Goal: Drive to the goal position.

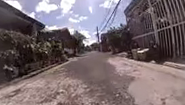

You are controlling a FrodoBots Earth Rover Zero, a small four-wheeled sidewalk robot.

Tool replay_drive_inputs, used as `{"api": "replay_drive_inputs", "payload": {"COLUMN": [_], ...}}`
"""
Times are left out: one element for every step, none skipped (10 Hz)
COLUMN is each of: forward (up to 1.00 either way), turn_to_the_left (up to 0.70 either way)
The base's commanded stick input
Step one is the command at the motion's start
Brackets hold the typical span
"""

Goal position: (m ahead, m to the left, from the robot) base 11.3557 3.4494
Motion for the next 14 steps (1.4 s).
{"api": "replay_drive_inputs", "payload": {"forward": [0.7,0.7,0.7,0.7,0.7,0.7,0.7,0.7,0.7,0.7,0.7,0.7,0.7,0.7], "turn_to_the_left": [0.0,0.0,0.0,0.0,0.0,0.0,0.0,0.0,0.0,0.0,0.0,0.0,0.0,0.0]}}
